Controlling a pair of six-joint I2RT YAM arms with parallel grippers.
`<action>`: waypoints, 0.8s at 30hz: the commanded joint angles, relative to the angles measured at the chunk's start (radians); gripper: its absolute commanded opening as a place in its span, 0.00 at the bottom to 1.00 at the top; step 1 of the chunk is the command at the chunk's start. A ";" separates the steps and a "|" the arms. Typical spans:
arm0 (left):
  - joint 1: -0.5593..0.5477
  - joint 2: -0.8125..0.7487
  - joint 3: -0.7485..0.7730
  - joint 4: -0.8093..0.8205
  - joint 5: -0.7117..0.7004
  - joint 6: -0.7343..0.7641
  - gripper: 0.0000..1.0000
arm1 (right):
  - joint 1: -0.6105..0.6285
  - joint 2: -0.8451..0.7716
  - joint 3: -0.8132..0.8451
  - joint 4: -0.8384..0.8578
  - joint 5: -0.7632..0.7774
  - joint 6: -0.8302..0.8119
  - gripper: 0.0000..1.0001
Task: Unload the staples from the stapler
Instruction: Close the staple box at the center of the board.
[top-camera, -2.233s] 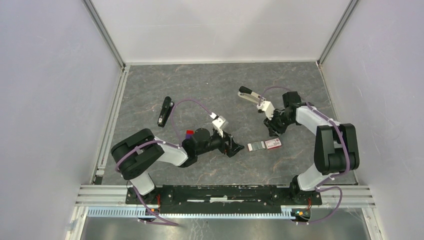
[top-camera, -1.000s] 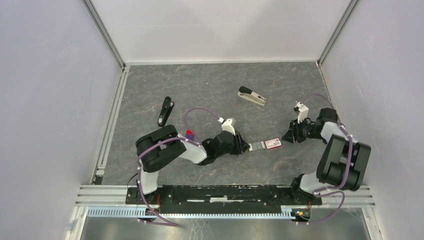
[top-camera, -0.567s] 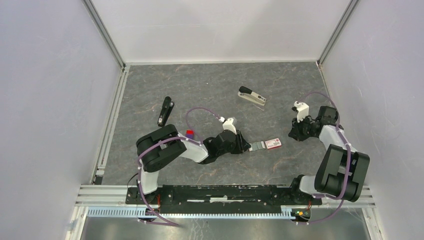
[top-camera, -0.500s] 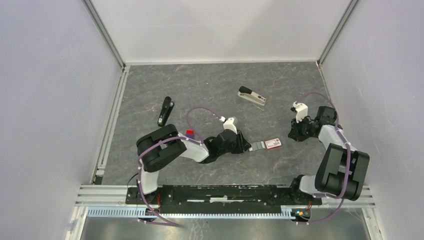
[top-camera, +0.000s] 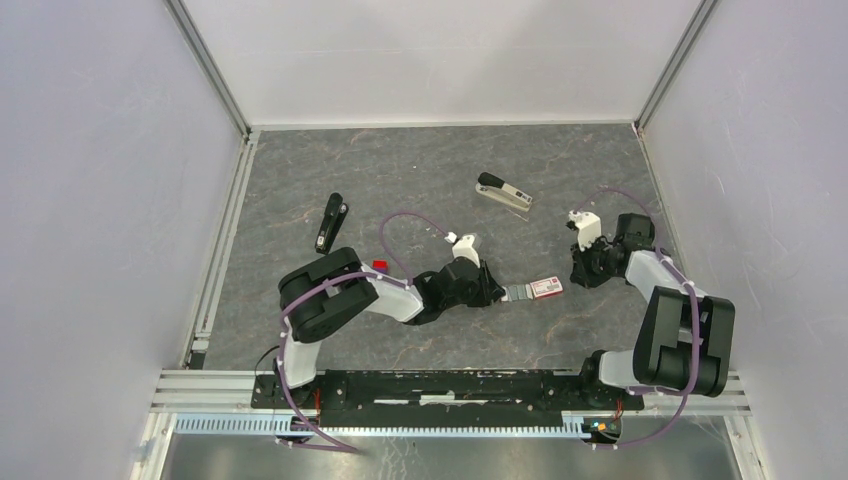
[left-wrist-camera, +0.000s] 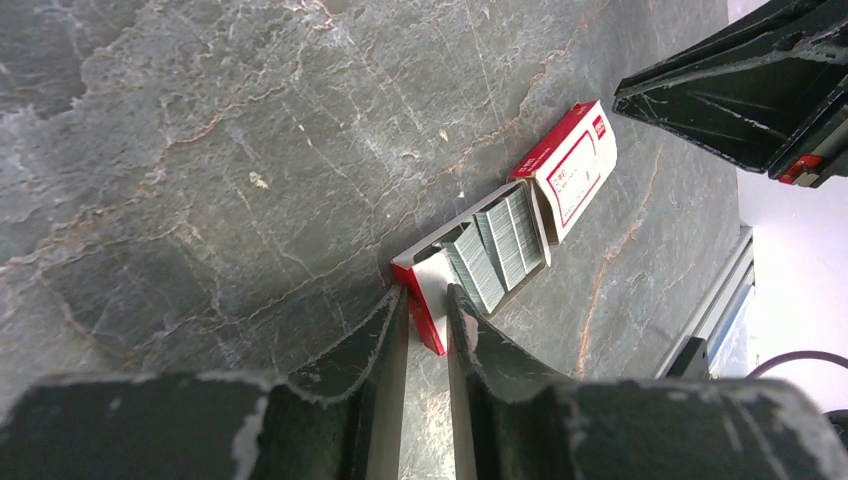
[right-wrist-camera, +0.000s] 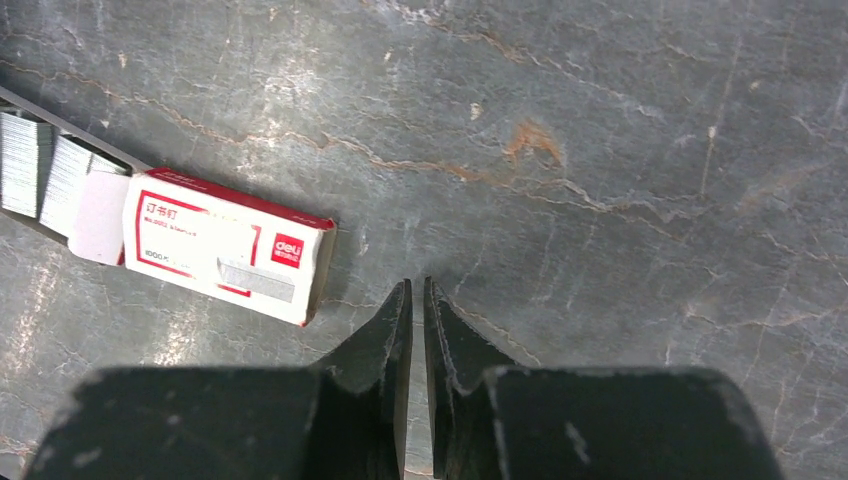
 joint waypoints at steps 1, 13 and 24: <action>-0.006 0.035 0.030 -0.022 0.015 -0.010 0.27 | 0.039 -0.021 -0.006 0.011 0.033 0.005 0.14; -0.006 0.043 0.034 -0.026 0.001 -0.036 0.25 | 0.073 -0.030 0.000 -0.024 0.038 -0.028 0.13; -0.010 0.014 0.002 -0.014 -0.075 -0.098 0.25 | 0.081 -0.061 0.011 -0.090 0.050 -0.089 0.13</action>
